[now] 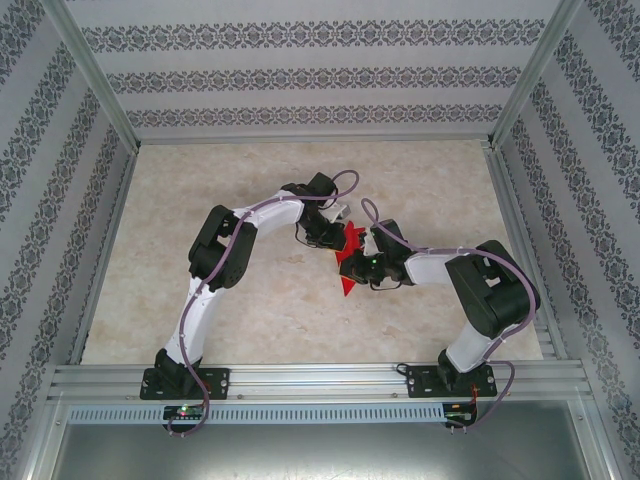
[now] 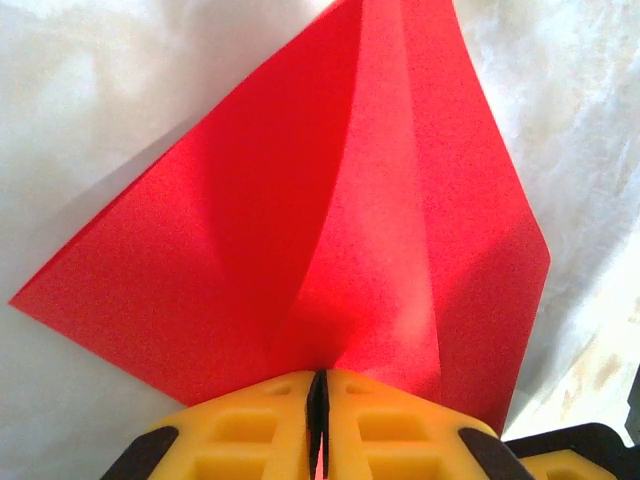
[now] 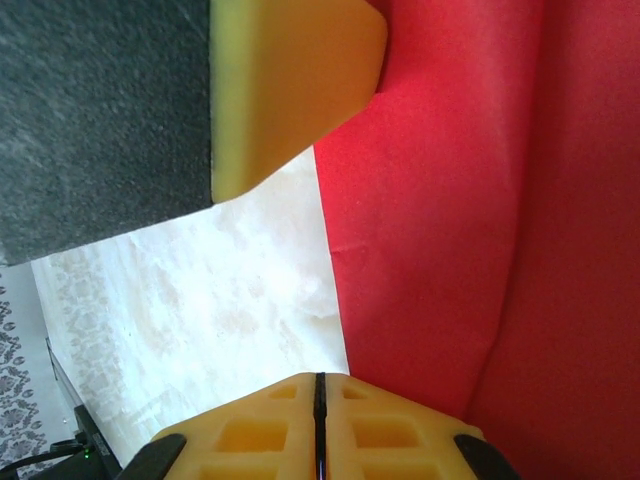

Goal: Fold a paper plane with a square sheet of paper (pick it up from the middle)
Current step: Third fold the triangle at the center of the table.

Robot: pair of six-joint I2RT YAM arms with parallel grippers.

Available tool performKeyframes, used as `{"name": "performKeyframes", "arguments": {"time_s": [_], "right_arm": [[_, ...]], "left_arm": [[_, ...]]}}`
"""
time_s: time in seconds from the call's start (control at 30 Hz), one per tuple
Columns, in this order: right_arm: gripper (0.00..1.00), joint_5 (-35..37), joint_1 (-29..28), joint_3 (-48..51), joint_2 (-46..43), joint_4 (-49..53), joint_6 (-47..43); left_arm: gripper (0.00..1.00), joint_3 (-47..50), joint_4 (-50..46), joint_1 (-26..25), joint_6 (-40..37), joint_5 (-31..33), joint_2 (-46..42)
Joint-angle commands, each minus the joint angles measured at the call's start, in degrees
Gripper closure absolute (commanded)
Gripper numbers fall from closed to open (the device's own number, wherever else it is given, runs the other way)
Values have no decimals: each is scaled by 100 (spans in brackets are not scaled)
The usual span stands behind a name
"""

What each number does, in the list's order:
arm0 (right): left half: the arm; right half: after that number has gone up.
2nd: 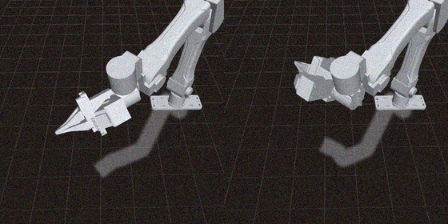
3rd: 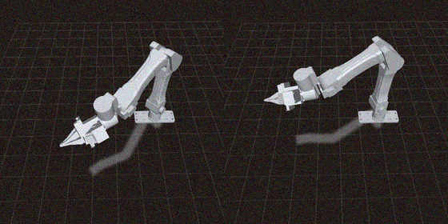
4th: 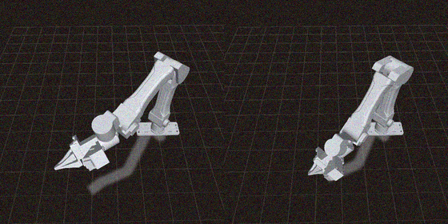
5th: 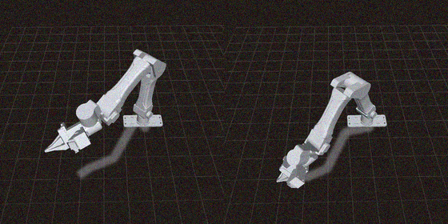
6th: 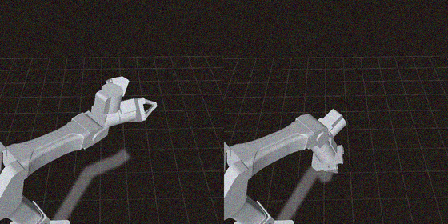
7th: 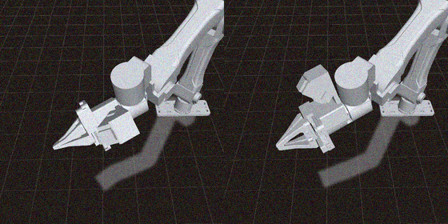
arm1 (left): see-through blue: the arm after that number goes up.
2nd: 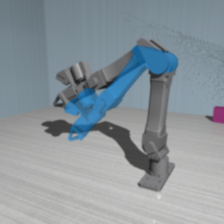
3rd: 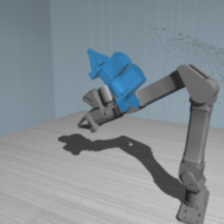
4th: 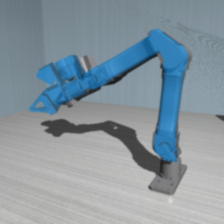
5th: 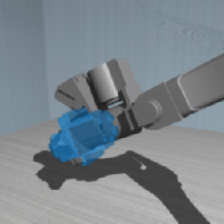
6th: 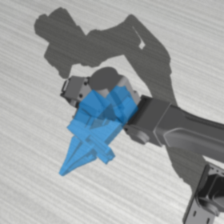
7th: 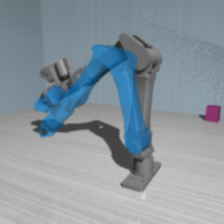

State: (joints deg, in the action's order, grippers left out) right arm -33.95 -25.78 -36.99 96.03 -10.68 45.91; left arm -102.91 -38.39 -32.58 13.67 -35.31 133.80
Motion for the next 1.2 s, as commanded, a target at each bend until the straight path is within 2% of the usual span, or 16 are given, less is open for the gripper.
{"name": "performKeyframes", "arguments": {"time_s": [0.0,0.27,1.17], "right_arm": [[89,-60,-111,112,-121,34,-28],[87,-58,-226,141,-181,-57,49],[87,-81,-314,-98,135,-132,102]], "left_arm": [[86,228,-474,-135,-172,789,660],[86,193,-489,-135,-182,776,700],[86,214,-511,-135,-226,798,775]]}}
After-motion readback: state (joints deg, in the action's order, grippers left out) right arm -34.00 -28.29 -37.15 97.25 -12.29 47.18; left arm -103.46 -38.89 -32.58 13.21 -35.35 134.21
